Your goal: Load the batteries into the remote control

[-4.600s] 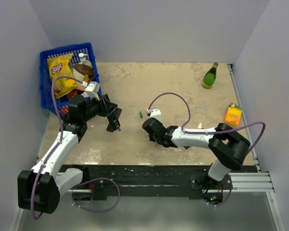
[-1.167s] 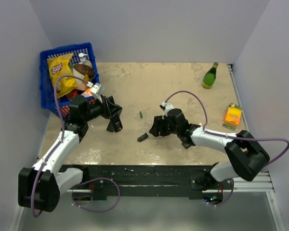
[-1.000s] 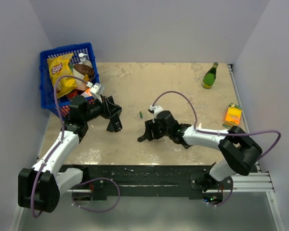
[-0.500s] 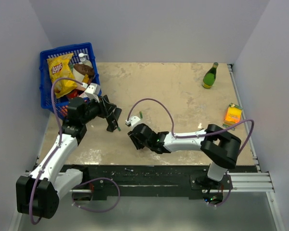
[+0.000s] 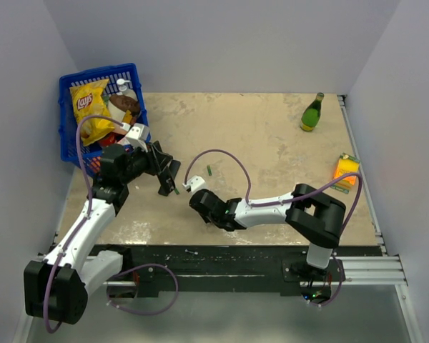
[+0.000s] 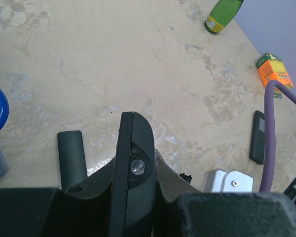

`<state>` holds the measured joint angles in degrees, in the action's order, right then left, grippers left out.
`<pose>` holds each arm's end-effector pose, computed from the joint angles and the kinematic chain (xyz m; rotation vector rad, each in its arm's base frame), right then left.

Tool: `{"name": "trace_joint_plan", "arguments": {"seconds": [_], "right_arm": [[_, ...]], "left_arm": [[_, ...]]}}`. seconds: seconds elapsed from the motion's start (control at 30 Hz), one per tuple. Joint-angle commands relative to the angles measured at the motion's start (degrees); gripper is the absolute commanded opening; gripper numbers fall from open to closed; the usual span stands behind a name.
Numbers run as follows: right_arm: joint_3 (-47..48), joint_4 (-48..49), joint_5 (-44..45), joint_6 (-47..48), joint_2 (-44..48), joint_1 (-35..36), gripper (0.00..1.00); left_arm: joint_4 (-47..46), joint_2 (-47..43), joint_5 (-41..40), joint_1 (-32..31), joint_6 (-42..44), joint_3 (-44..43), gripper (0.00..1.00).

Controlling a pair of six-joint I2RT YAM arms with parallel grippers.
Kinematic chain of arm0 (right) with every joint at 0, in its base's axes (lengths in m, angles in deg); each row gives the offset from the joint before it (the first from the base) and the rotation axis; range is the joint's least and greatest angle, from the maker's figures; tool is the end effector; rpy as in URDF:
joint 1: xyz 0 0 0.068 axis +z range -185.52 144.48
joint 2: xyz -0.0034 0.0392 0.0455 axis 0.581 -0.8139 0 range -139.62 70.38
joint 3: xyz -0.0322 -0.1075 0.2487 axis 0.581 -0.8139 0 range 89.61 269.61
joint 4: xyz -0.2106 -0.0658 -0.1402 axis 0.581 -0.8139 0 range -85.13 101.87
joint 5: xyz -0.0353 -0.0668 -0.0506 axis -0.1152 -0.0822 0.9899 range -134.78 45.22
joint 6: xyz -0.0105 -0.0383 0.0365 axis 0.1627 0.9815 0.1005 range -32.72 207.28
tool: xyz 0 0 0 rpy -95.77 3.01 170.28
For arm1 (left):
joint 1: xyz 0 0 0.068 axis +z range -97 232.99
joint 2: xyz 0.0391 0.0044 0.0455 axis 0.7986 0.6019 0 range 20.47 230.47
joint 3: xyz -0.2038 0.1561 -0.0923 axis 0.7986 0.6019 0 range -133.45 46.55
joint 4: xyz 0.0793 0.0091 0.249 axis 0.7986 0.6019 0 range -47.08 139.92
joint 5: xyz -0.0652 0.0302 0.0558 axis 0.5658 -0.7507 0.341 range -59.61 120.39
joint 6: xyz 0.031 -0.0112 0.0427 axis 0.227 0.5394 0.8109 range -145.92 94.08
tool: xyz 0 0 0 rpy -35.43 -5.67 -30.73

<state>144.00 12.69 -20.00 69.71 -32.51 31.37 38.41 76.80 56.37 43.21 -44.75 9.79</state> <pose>0.1541 0.3233 0.1485 -0.7851 2.1804 0.2250 0.2211 -0.0540 0.2801 0.1797 1.8660 -0.7622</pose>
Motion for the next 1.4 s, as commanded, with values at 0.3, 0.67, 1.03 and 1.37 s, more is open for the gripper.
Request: {"name": "trace_joint_plan", "arguments": {"seconds": [0.3,0.67,1.03,1.37], "right_arm": [[-0.07,1.46,-4.64,-2.74,5.76,-0.18,0.00],[-8.33,3.66,-10.62,-8.10,29.65,-5.98,0.00],[-15.80,4.89,-11.77,-10.47,42.68,-7.30,0.00],[-17.30,4.54,-11.77,-10.56,45.59,-7.39,0.00]], "left_arm": [[-3.92,1.14,4.95,-0.06,-0.07,-1.66,0.00],[-9.80,7.55,5.76,-8.92,-11.65,3.52,0.00],[-44.24,16.34,-4.53,-18.95,-30.03,19.61,0.00],[-61.48,28.81,-9.45,-23.27,-31.45,25.41,0.23]]}}
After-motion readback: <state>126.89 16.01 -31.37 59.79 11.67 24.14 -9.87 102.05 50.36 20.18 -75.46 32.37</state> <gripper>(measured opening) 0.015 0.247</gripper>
